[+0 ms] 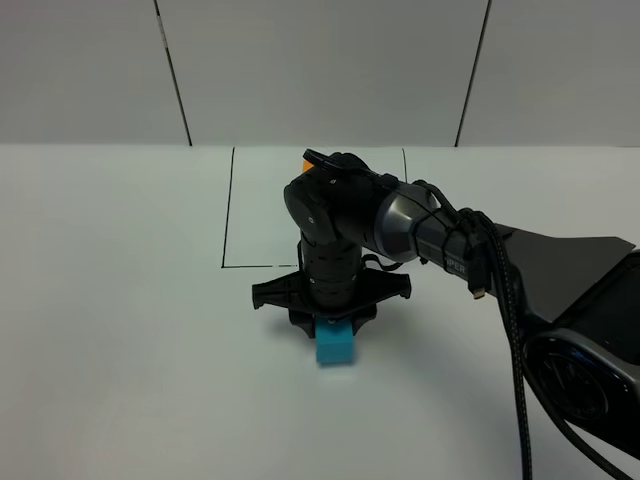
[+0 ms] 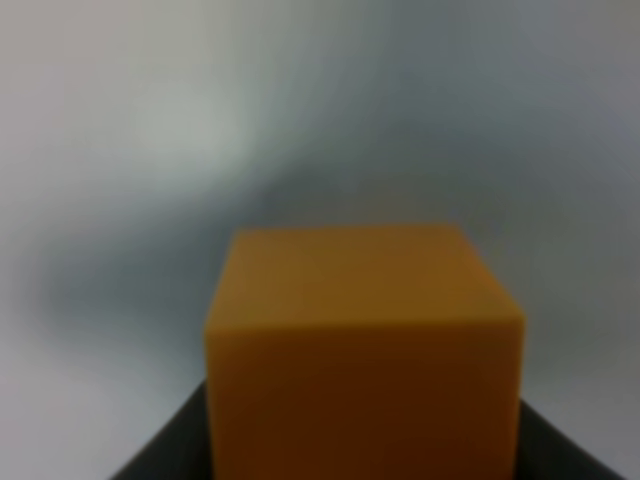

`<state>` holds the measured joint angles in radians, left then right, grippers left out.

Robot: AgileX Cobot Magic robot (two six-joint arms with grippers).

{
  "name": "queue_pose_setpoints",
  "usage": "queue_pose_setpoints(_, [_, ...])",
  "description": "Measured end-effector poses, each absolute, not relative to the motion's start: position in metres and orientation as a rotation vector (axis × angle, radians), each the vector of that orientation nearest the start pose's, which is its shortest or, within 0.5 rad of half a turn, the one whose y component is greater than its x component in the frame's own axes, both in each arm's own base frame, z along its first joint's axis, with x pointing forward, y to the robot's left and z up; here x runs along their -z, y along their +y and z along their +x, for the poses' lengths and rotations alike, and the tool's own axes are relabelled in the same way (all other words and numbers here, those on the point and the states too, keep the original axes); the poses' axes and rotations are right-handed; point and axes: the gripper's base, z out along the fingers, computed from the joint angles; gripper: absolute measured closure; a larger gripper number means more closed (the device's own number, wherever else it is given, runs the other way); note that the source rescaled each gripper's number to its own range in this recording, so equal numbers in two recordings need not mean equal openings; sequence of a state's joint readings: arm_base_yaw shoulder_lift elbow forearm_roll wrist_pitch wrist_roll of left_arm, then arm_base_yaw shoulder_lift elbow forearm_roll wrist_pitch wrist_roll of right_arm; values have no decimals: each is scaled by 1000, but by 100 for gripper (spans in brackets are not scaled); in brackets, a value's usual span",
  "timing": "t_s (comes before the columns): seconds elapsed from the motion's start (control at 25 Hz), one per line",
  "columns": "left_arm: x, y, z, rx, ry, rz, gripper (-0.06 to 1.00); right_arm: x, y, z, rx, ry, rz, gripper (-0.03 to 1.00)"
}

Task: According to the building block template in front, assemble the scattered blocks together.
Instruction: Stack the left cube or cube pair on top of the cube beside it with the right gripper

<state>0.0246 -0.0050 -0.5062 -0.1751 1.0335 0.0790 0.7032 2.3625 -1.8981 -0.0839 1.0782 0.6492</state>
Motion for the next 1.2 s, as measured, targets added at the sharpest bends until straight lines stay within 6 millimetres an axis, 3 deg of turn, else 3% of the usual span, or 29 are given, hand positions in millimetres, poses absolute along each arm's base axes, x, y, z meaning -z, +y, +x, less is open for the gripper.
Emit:
queue_pose_setpoints(0.16, [-282,-14,-6,142,1996,61,39,-131,309,370,-81,3012,-75,96])
queue_pose_setpoints(0.72, [-282,-14,-6,142,1996,61,39,-115,317,371,-116,2985,-112,94])
queue_pose_setpoints(0.8, [-282,-14,-6,142,1996,61,39,-115,317,371,-121,2981,-112,78])
queue_pose_setpoints(1.0, [-282,-14,-6,142,1996,61,39,-116,317,372,-124,2975,-132,8])
queue_pose_setpoints(1.08, [-282,-14,-6,142,1996,61,39,-116,317,372,-123,2974,-144,-2])
queue_pose_setpoints(1.2, [-282,-14,-6,142,1996,61,39,-121,317,372,-127,2967,-168,-3])
